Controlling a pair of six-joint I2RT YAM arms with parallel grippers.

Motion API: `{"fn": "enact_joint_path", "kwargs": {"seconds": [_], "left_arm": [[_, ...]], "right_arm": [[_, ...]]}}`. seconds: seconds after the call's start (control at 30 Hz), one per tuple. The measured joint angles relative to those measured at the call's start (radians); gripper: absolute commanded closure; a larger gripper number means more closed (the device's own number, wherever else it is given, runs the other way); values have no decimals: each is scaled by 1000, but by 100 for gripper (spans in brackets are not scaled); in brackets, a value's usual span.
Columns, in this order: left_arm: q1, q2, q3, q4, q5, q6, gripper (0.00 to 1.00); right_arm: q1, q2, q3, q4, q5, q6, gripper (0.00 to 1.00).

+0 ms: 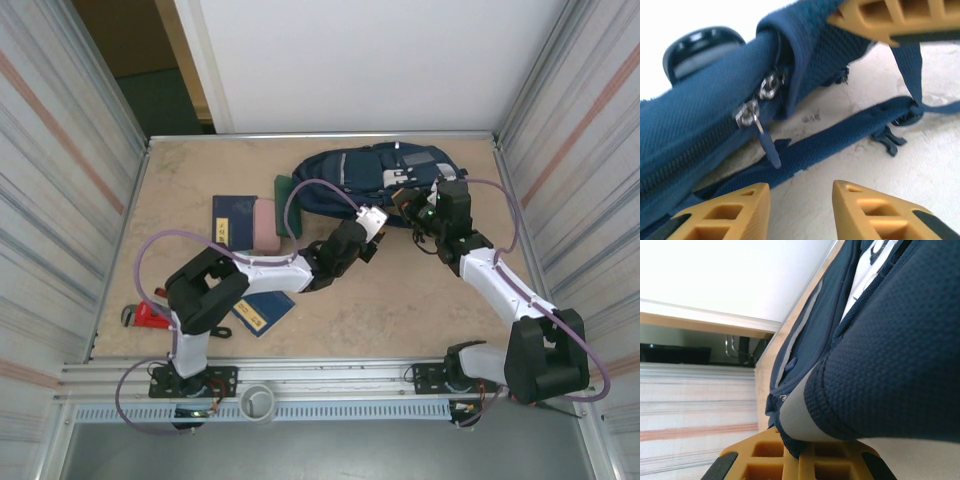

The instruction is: Pack books, pencil case, and school supplies into a backpack

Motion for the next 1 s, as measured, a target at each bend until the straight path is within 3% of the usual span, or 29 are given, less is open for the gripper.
{"fn": "enact_joint_path", "kwargs": {"seconds": [0.23,0.47,1.0], "left_arm": [[13,55,77,10,-28,-9,74],[24,84,103,10,-36,-27,99],[67,45,-96,108,-16,-14,100]], "right_arm": [[2,0,0,0,-1,0,100],[-2,0,0,0,0,0,100],[-79,-27,-80,-9,-20,-12,100]]}}
